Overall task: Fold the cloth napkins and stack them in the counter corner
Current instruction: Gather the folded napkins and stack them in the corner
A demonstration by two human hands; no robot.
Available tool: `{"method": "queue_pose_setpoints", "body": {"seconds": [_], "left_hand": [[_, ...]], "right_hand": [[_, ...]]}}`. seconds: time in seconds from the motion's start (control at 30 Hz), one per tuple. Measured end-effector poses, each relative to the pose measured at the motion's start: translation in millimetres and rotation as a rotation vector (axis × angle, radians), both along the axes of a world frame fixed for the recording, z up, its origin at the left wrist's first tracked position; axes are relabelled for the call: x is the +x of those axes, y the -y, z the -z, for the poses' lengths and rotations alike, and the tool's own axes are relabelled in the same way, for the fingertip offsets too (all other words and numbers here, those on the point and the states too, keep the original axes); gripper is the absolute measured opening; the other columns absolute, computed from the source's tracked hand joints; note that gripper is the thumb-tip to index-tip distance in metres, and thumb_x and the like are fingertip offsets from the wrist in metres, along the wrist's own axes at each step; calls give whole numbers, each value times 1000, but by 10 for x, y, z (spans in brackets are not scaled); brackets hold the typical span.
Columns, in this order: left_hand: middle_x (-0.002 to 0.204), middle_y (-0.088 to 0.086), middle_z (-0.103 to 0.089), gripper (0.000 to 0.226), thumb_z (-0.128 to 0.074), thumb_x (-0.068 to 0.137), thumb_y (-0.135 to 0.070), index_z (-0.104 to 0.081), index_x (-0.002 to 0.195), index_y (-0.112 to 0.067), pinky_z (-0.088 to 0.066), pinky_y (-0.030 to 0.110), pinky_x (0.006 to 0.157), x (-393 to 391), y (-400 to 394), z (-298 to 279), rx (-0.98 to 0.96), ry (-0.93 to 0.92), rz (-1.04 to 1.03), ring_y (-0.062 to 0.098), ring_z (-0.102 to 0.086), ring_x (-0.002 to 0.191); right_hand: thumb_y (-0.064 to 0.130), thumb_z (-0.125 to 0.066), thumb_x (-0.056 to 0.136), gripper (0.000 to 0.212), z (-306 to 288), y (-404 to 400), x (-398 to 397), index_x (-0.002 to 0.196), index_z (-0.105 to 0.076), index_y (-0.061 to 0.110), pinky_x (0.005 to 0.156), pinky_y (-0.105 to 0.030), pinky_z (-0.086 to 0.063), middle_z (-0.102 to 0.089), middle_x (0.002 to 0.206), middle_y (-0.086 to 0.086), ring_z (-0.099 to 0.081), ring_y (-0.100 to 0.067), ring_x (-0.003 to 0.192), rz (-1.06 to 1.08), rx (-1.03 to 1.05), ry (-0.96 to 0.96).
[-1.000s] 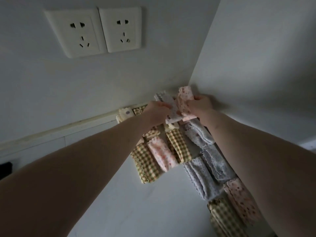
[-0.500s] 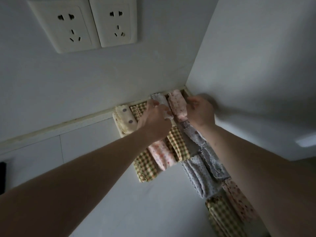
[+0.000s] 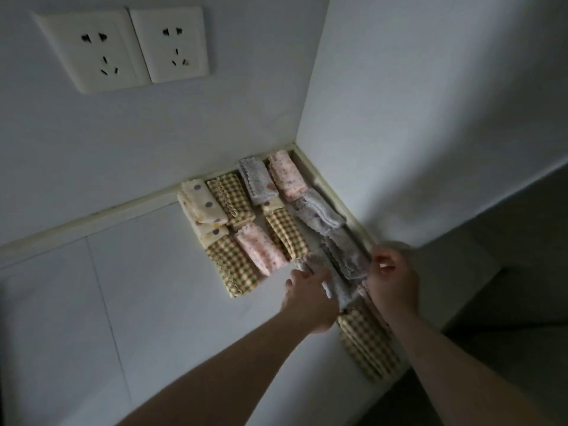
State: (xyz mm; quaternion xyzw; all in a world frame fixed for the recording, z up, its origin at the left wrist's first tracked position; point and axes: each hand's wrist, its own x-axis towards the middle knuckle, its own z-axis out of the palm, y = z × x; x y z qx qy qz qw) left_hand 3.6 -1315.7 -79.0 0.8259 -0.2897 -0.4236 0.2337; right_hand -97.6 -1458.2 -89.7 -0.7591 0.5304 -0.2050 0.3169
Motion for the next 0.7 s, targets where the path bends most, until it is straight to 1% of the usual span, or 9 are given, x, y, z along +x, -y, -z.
{"method": "queue_pose_setpoints", "body": {"seconds": [0.1,0.2,0.3,0.33,0.4,0.5,0.57,0.63,0.7], "left_hand": [[144,9,-26,57,-53,95,-41,-39,150,-45,-41,42,111,-77,27,17,37,-36,-54,34,-33,131],[148,6,-27,58,-52,95,-34,-41,152,-39,-36,43,116,-118,-43,53,29,-37,-55,32,-30,138],[153,3,-29,59,-50,95,-26,-41,153,-35,-35,42,118,-138,-202,87,18,-36,-51,30,-28,142],[153,2,-31,59,-49,95,-24,-42,152,-34,-34,41,118,-139,-277,97,19,-30,-54,29,-29,142],[152,0,-36,55,-50,95,-22,-47,149,-32,-33,38,117,-132,-431,125,10,-24,-58,26,-32,141],[147,-3,-44,46,-50,95,-22,-57,140,-30,-36,34,114,-110,-687,132,2,-6,-35,21,-41,136],[141,-2,-51,40,-50,95,-22,-63,133,-29,-38,30,110,-110,-872,103,-5,30,-18,19,-48,131],[135,-2,-55,38,-49,95,-20,-68,126,-29,-40,29,108,-125,-1069,72,10,32,-30,18,-52,127],[137,-3,-56,39,-49,93,-24,-70,124,-33,-43,32,109,-142,-1252,87,59,-9,-79,19,-54,127]], "right_hand": [[19,-65,92,4,-28,-236,-252,92,-66,22,72,-30,-44,-67,88,1,-60,-18,80,14,44,-92],[25,-60,97,15,-16,-474,-428,82,-61,23,64,-30,-42,-62,79,2,-58,-20,74,-12,94,-142],[35,-63,93,6,18,-654,-522,94,-63,30,75,-32,-48,-66,90,12,-62,-13,86,-87,185,-166],[36,-64,89,12,44,-703,-544,100,-64,32,81,-33,-50,-66,95,15,-62,-11,90,-111,234,-176],[35,-67,82,24,71,-804,-577,105,-64,30,87,-35,-52,-67,100,14,-62,-10,93,-134,314,-184],[20,-74,80,16,5,-917,-595,90,-64,27,84,-35,-53,-67,90,8,-64,-14,87,-128,339,-165],[16,-76,80,16,-34,-948,-634,86,-64,25,82,-33,-51,-68,87,7,-64,-13,85,-127,359,-146],[26,-73,82,13,-59,-989,-669,93,-65,25,84,-36,-51,-68,91,7,-63,-13,87,-115,385,-198],[45,-69,80,26,-12,-1022,-747,100,-64,29,88,-39,-53,-67,97,8,-63,-16,91,-112,376,-342]]}}
